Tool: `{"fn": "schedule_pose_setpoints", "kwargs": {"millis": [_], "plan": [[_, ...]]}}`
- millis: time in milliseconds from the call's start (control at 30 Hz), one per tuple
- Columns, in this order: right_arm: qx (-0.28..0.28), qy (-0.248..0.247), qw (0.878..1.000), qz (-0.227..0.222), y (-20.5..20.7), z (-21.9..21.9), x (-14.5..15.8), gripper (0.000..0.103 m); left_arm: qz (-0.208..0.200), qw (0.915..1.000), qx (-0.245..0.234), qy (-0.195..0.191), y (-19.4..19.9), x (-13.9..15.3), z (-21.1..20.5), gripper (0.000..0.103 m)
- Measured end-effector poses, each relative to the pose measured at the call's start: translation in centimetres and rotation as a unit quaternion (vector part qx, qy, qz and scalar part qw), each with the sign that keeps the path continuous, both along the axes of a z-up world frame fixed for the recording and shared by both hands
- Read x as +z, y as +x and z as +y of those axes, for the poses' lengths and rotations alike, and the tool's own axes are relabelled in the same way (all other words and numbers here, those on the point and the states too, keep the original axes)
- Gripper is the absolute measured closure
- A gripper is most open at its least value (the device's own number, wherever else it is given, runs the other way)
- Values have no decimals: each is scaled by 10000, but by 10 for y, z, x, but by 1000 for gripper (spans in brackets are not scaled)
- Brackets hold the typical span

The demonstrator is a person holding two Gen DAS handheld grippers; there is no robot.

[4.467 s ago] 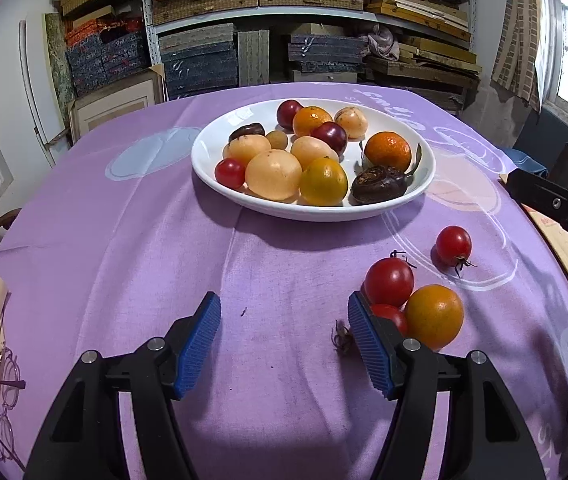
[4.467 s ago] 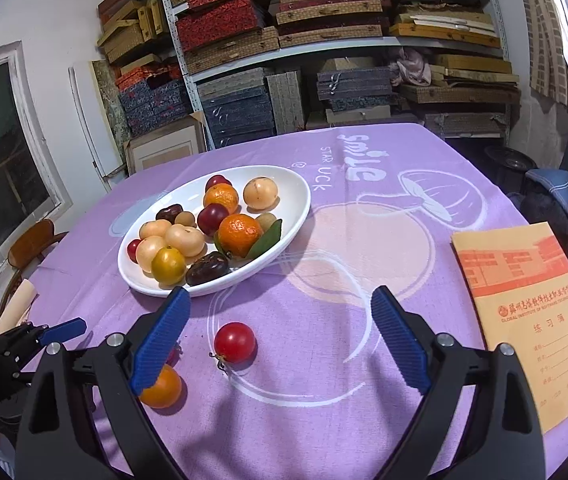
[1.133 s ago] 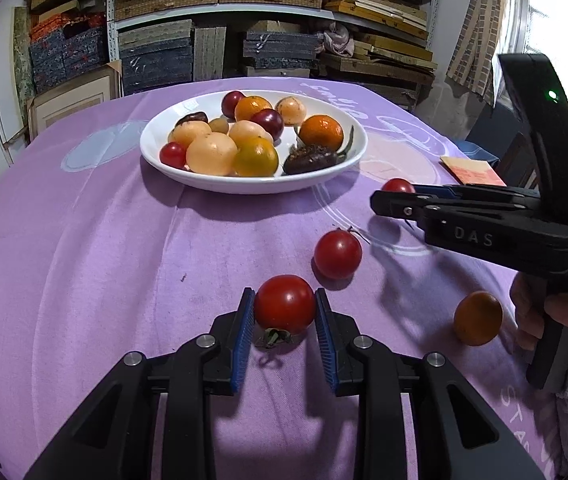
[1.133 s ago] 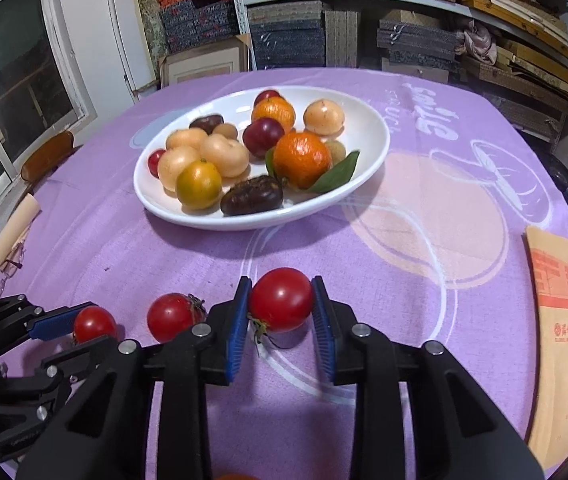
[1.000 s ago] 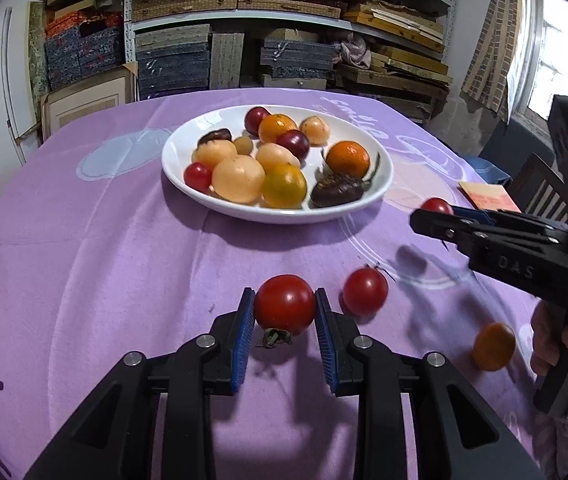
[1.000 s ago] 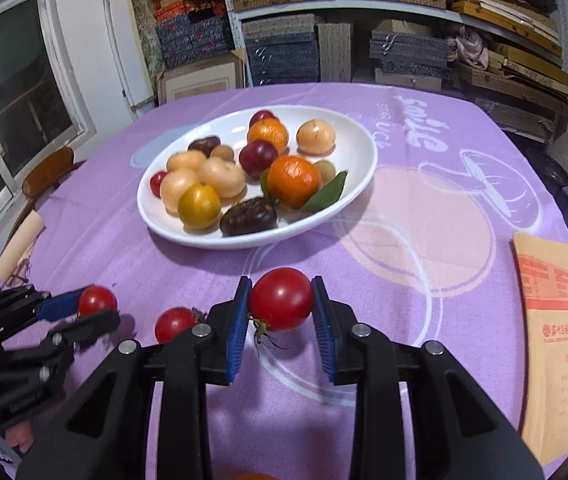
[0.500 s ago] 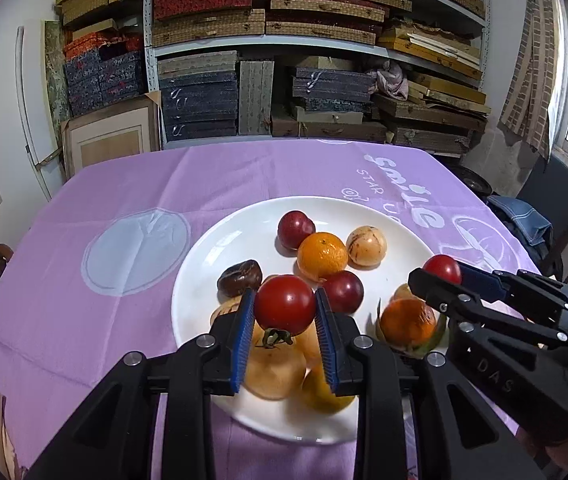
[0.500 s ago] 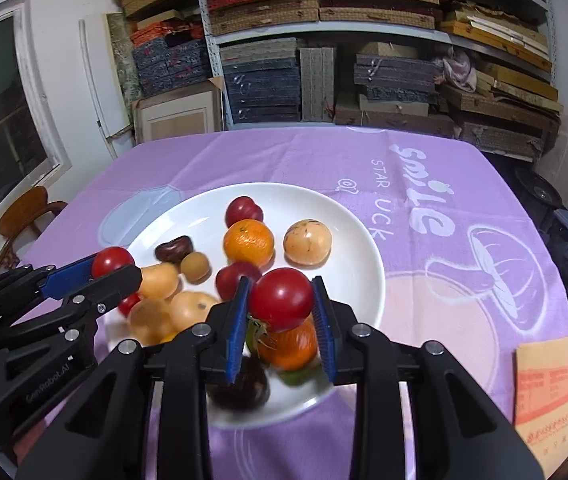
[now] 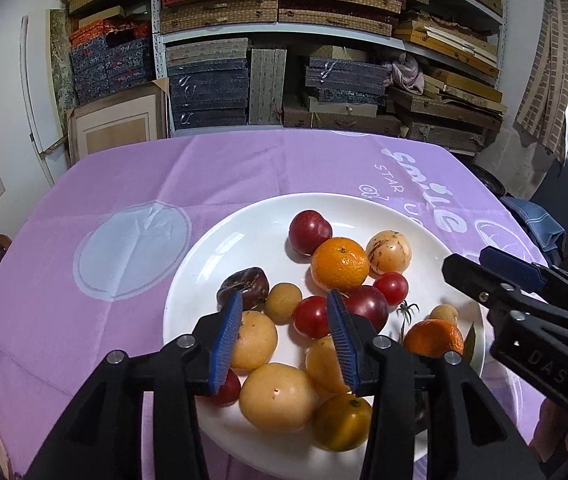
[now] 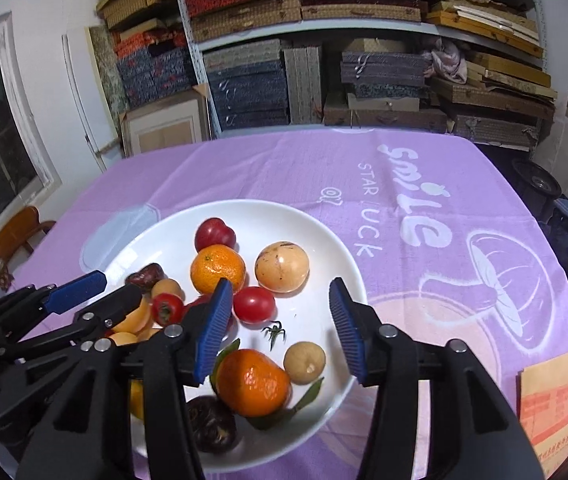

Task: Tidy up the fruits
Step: 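Carry both tomatoes into the white plate and open both tools, then move both open tools toward the last red tomato and the tangerine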

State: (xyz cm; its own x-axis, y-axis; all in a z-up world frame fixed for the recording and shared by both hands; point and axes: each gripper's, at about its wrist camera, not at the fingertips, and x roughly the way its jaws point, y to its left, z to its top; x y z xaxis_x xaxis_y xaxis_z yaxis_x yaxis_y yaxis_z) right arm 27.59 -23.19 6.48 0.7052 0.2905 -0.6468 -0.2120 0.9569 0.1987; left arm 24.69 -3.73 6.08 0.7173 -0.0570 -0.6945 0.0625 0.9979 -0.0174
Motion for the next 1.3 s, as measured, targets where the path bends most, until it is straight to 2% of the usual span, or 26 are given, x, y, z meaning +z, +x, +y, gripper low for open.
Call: {"fn": "schedule_pose_setpoints", "kwargs": {"millis": [33,167,433,667,867,1300], "plan": [[4,11,10000,-54,-7,-3,4,53,-32,10000,7,-30,-6,2,2,57],[-8,-135,9993,-336,-47,-10,14,39,-158,9998,-45,-78,-35,10,6,50],[-67,-138,9983,-566,-134,-31,12,36,-332,9992,-212,58,-107,6,-4,47],[-318,5,9965,-769,-195,-49,6,30,-354,9985,-342,223,-144,-6,-21,46],[-493,50,9953,-834,-223,-60,-3,29,-389,9975,-500,298,-155,-12,-35,42],[-609,180,9948,-801,-251,-74,-16,19,-254,9967,-766,111,-168,-31,-31,39]]}}
